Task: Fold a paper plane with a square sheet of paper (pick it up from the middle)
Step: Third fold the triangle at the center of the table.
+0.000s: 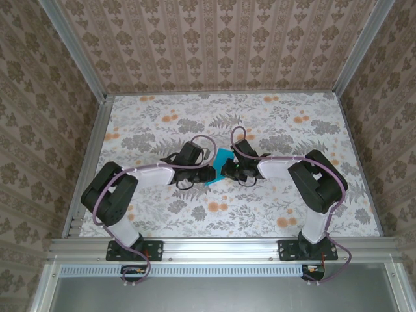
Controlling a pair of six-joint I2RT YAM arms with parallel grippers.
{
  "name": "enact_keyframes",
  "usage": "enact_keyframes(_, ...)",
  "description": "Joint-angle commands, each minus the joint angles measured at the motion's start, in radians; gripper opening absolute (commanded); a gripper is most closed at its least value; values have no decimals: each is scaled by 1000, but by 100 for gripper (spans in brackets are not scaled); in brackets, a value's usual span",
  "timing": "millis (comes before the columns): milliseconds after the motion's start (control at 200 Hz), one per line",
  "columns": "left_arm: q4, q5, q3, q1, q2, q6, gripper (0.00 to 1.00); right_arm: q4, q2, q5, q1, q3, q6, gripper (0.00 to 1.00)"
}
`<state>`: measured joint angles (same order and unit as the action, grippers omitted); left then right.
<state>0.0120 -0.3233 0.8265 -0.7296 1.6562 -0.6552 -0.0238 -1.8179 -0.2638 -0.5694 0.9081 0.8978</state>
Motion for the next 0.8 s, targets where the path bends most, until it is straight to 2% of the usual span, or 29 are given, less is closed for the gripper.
enact_keyframes(0, 18, 25, 23, -31, -25, -9, 25, 66, -35, 64, 9, -29, 23, 13)
enact_keyframes(160, 10, 43, 8, -59, -11, -36, 25, 66, -40, 67, 9, -32, 31, 12)
enact_keyframes(795, 58, 113, 12, -40, 55, -38, 17, 68, -52, 61, 11, -31, 32, 12)
